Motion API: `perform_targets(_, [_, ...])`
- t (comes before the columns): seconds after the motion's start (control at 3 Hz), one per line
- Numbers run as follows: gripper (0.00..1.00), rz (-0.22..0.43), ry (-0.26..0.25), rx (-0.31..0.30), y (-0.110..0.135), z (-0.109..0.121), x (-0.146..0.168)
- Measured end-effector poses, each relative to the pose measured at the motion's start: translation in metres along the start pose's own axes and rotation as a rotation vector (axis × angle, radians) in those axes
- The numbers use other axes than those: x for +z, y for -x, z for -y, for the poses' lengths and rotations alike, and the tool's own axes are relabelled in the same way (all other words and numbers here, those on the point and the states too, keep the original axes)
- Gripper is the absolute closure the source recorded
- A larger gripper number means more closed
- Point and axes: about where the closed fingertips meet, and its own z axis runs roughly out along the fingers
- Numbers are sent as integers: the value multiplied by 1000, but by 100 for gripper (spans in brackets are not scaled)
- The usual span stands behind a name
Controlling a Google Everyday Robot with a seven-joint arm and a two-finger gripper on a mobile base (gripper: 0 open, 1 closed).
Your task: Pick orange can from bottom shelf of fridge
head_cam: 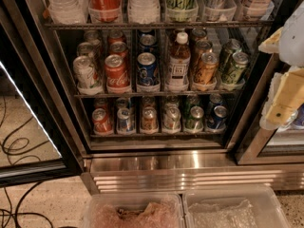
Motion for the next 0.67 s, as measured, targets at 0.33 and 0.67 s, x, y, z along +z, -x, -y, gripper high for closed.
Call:
perform_targets(0.33, [0,-25,-8,12,-1,0,2])
perform_targets(0.67, [0,-25,-8,12,-1,0,2])
